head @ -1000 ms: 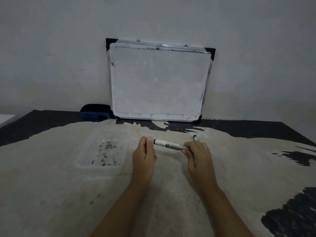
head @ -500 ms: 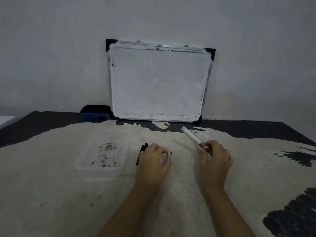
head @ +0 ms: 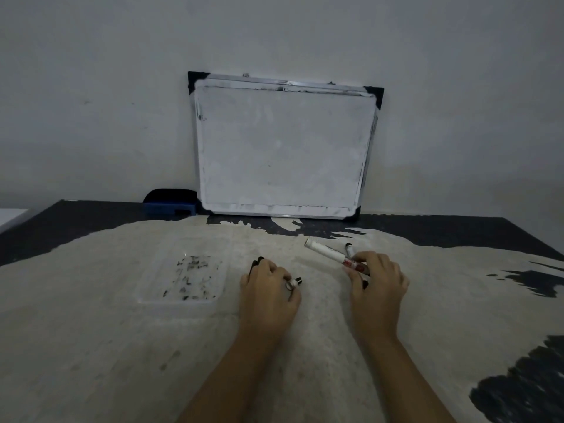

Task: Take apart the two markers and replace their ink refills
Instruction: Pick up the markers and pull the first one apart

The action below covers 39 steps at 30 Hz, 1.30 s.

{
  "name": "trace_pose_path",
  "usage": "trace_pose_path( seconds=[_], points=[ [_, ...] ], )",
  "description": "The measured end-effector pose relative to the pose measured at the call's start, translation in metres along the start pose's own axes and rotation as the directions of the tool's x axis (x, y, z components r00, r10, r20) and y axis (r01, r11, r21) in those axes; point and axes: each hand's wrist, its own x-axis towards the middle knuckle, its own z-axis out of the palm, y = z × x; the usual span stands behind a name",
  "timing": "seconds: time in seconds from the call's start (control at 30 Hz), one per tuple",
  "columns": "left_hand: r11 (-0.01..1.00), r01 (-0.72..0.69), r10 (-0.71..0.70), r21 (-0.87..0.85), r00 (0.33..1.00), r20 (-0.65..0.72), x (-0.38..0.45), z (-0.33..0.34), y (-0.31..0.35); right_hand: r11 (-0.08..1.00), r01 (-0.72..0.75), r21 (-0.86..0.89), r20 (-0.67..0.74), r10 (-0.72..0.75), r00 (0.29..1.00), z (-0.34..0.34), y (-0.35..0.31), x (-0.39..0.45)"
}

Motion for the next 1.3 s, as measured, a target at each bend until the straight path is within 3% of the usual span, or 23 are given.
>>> trace_pose_path(
  seconds=[0.1,0.2,0.33,0.43,0.5,0.6,0.7,0.77,0.87,1.1,1.23,1.3],
  points=[
    [0.974,0.001,-0.025,-0.224,0.994,-0.106,0.001,-0.005,0.006,0.996,0.064,0.057,0.023,-0.065,0.998,-0.001,-0.004,-0.001],
    [0.813,0.050,-0.105,-0.580,0.993,-0.062,0.002,-0.009,0.011,0.980,0.164,0.110,0.095,-0.174,0.980,-0.001,-0.007,-0.003],
    [0.738,0.110,-0.145,-0.665,0.989,0.002,0.002,-0.010,0.010,0.968,0.234,0.086,0.058,-0.240,0.969,0.000,-0.012,-0.006],
    [0.657,0.171,-0.188,-0.735,0.980,0.060,0.003,-0.013,0.011,0.964,0.039,0.264,0.016,-0.045,0.999,-0.003,-0.020,-0.006],
    [0.600,0.178,-0.185,-0.780,0.979,0.081,0.003,-0.015,0.012,0.882,-0.116,0.456,0.095,0.081,0.992,-0.007,-0.028,-0.011],
    [0.549,0.162,-0.116,-0.820,0.986,0.117,0.002,-0.017,0.013,0.715,-0.269,0.645,0.245,0.141,0.959,-0.009,-0.040,-0.017],
    [0.515,0.192,-0.034,-0.836,0.978,0.204,0.002,-0.017,0.015,0.680,-0.326,0.657,0.294,0.167,0.941,-0.008,-0.052,-0.020],
    [0.525,0.207,-0.026,-0.826,0.974,0.227,0.001,-0.013,0.014,0.710,-0.282,0.646,0.253,0.149,0.956,-0.007,-0.057,-0.022],
    [0.557,0.220,-0.089,-0.801,0.974,0.206,0.003,-0.005,0.008,0.769,-0.138,0.624,0.042,0.144,0.989,-0.007,-0.059,-0.023],
    [0.361,0.326,-0.141,-0.874,0.945,0.295,0.007,-0.003,0.002,0.809,0.137,0.571,-0.266,0.024,0.964,-0.004,-0.053,-0.017],
    [0.264,0.373,-0.136,-0.890,0.927,0.349,0.010,-0.003,0.000,0.841,0.062,0.538,-0.156,0.027,0.987,0.002,-0.052,-0.020],
    [0.239,0.385,-0.140,-0.892,0.922,0.361,0.010,-0.003,0.000,0.854,0.084,0.513,-0.194,0.021,0.981,0.006,-0.045,-0.022]
  ],
)
